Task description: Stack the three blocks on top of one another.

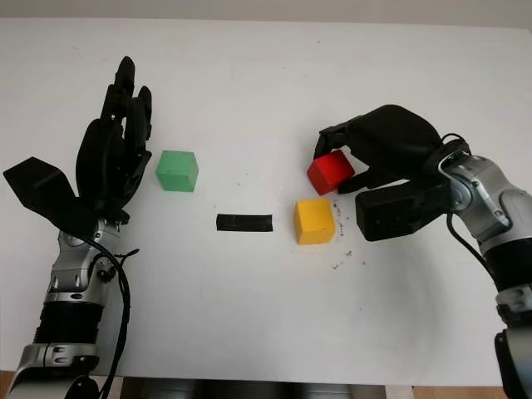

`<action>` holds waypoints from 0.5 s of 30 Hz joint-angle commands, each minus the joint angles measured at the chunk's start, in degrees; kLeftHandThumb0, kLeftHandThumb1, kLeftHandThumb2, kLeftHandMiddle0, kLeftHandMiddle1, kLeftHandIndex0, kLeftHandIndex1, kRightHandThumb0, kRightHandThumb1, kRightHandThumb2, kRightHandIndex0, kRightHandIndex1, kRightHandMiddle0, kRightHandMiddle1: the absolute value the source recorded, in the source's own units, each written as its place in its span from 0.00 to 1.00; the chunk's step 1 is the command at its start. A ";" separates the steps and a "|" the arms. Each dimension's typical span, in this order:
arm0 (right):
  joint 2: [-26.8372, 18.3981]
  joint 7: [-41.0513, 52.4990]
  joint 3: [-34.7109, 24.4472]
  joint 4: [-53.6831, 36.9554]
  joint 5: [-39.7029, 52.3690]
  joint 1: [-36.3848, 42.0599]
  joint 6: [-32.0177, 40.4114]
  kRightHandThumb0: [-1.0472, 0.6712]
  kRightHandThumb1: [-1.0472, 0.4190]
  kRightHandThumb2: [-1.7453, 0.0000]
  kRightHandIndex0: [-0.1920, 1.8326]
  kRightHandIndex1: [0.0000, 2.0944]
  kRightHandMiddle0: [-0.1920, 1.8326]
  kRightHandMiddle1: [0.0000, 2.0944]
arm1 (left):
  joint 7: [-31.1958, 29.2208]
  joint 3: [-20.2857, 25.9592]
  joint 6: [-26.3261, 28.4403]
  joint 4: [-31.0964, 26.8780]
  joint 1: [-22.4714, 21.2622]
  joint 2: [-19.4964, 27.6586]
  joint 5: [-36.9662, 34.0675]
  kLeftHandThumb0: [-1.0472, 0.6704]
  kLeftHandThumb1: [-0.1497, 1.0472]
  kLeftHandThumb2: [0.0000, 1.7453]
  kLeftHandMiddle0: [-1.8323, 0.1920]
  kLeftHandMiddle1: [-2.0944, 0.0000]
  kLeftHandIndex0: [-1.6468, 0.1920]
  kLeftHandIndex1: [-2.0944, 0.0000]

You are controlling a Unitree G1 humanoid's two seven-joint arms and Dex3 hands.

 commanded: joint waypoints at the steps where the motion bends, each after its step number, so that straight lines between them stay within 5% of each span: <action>1: -0.54 -1.59 0.30 0.83 -0.59 -0.62 -0.82 0.43 0.10 0.97 0.38 0.05 0.33 0.62 | -0.25 -0.12 -0.75 0.05 0.11 0.17 0.10 0.17 1.00 0.31 0.97 0.98 0.96 0.98; 8: -0.02 -2.22 -0.06 1.75 0.27 -1.42 -0.36 0.42 0.10 0.97 0.37 0.04 0.34 0.61 | -0.09 -0.09 -0.83 0.22 0.13 0.04 0.19 0.17 1.00 0.31 0.97 0.97 0.96 0.97; 15: 3.16 9.83 -4.36 -3.38 12.29 -4.05 9.03 0.45 0.10 0.97 0.36 0.03 0.34 0.57 | 0.03 -0.21 -0.87 0.40 0.14 0.26 0.78 0.17 1.00 0.31 0.96 0.97 0.96 0.97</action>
